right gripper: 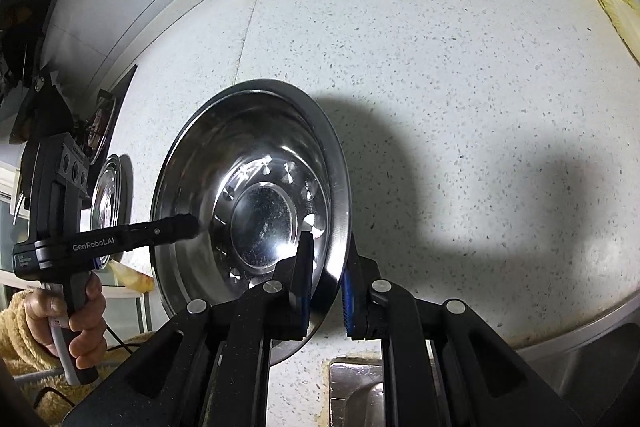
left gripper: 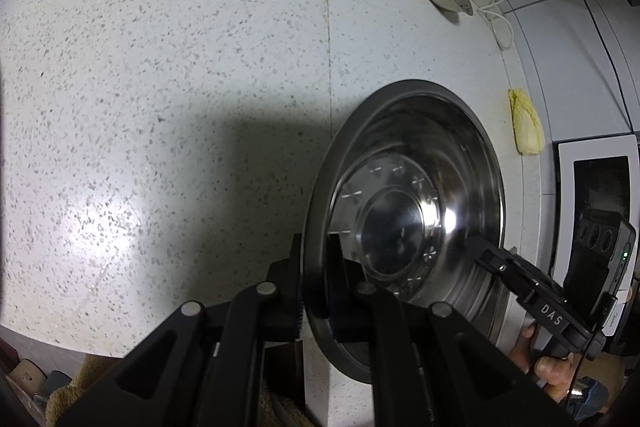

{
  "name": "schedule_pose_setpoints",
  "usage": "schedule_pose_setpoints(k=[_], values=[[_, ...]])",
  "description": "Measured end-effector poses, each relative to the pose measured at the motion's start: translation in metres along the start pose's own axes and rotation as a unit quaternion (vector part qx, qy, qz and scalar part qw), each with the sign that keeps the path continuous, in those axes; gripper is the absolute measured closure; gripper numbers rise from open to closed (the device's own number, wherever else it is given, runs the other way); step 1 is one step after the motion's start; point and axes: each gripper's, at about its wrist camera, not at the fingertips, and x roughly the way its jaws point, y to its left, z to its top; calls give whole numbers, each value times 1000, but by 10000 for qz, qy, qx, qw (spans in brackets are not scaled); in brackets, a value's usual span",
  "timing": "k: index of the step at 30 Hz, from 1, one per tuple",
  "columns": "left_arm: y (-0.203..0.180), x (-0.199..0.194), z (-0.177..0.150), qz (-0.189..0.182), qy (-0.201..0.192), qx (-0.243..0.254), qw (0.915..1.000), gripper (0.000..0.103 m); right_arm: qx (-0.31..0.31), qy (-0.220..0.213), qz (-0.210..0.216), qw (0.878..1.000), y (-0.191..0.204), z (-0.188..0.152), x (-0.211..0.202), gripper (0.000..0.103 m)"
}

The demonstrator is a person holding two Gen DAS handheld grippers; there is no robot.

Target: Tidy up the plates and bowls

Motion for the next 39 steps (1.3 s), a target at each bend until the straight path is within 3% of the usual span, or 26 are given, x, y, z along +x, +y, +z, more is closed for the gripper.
schedule_pose_setpoints(k=[3,6,7,15,19,27,32,39], values=[[0,-7,-1,74,-136,125,9998,92,15,-109,-14,9999,-2,1,-9,85],[2,-15,0,92,-226,171,9996,60,24,-196,-108,9997,-3,2,-16,70],[2,-18,1,133,-297,193,9993,56,20,-215,-123,9997,-4,3,-18,64],[-1,-50,19,356,-722,472,9956,52,-52,-433,-271,9987,-13,17,-40,54],[-5,-65,43,415,-928,481,9937,52,-15,-677,-312,9972,-24,42,-56,48],[-17,-71,93,660,-1063,451,9911,52,-148,-1039,-463,9934,-40,100,-75,47],[-47,-70,128,746,-1145,678,9883,52,-253,-1137,-460,9921,-39,142,-78,47],[-109,-56,194,440,-1099,976,9882,52,-126,-1137,-493,9922,-55,214,-69,40]])
